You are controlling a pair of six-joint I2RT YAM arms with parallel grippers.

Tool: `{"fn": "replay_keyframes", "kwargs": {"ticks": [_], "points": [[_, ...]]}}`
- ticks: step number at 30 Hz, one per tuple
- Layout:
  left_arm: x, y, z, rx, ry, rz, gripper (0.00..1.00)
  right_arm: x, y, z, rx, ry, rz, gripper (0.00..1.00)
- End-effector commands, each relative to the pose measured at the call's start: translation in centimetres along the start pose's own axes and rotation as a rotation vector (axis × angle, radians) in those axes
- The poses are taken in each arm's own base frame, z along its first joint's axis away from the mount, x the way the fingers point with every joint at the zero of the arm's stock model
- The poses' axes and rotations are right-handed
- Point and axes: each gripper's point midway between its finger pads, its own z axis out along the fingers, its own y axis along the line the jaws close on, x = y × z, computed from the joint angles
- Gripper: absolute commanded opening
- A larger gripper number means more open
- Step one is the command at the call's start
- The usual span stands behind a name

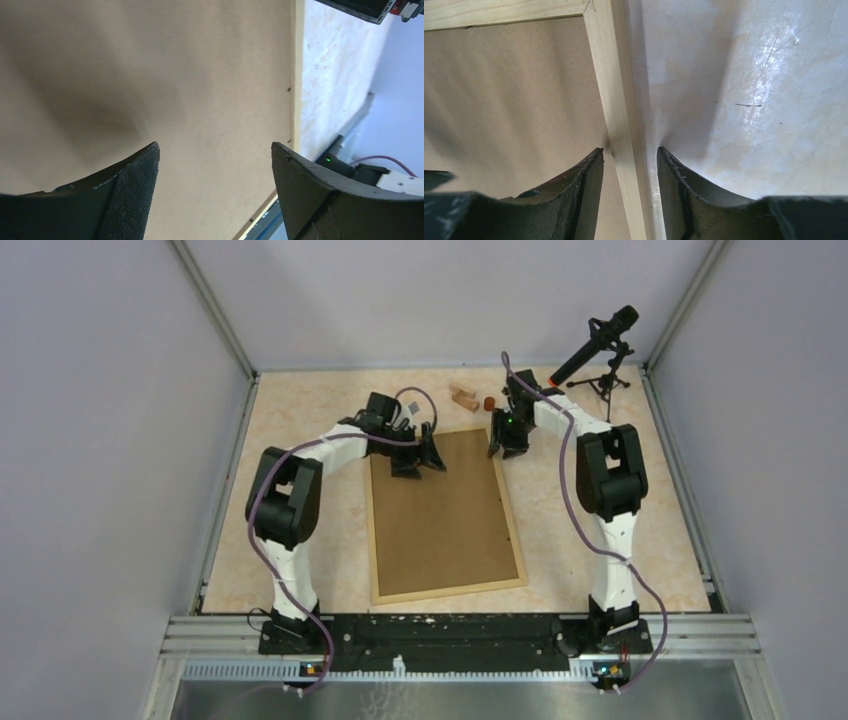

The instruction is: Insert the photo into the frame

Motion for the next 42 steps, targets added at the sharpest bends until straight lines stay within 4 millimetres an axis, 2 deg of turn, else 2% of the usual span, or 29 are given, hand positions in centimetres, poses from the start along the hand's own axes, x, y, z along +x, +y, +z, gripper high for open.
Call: {"fn": "replay_keyframes", "kwargs": {"ticks": [1,4,7,10,13,19,23,29,31,33,42], "points": [[-2.5,3.2,-8.6,-0.238,-0.165,0.079,0.85,2.1,-0.8,-0.5,-0.051,0.066,-0.002,0.45],[-1.0,7.3,-12.3,-0.407,-0.192,0.059,0.81,0.9,-1.4,-2.5,-0.053,0.032,-0.008,0.45],[0.5,9.7,-13.6,-0.496,-0.196,0.049,0.72,0.4,-2.0,-3.0,-0.022,0.02,-0.018,0.44],[1.3,10.0,-13.3,-0.491,-0.182,0.029,0.66,0.6,-2.1,-2.6,-0.016,0.033,-0.019,0.44],[2.2,11.0,-12.6,-0.502,-0.158,0.009,0.64,0.7,-2.5,-2.4,0.0,0.036,-0.018,0.43],[4.1,13.2,-10.9,-0.52,-0.086,-0.009,0.51,0.3,-3.1,-2.9,0.043,0.012,-0.028,0.42],[4.1,13.7,-10.6,-0.533,-0.08,-0.013,0.42,-0.1,-3.2,-3.1,0.064,0.004,-0.034,0.42],[4.5,14.5,-9.7,-0.53,-0.049,-0.039,0.36,-0.4,-3.4,-3.2,0.106,-0.007,-0.053,0.41],[4.6,14.8,-9.5,-0.541,-0.039,-0.044,0.3,-0.5,-3.5,-3.3,0.113,-0.013,-0.054,0.41],[4.8,15.1,-9.6,-0.556,-0.034,-0.042,0.23,-0.6,-3.4,-3.4,0.114,-0.017,-0.054,0.41],[5.1,15.6,-10.0,-0.582,-0.031,-0.043,0.09,-1.2,-4.1,-3.1,0.136,-0.017,-0.031,0.41]]}}
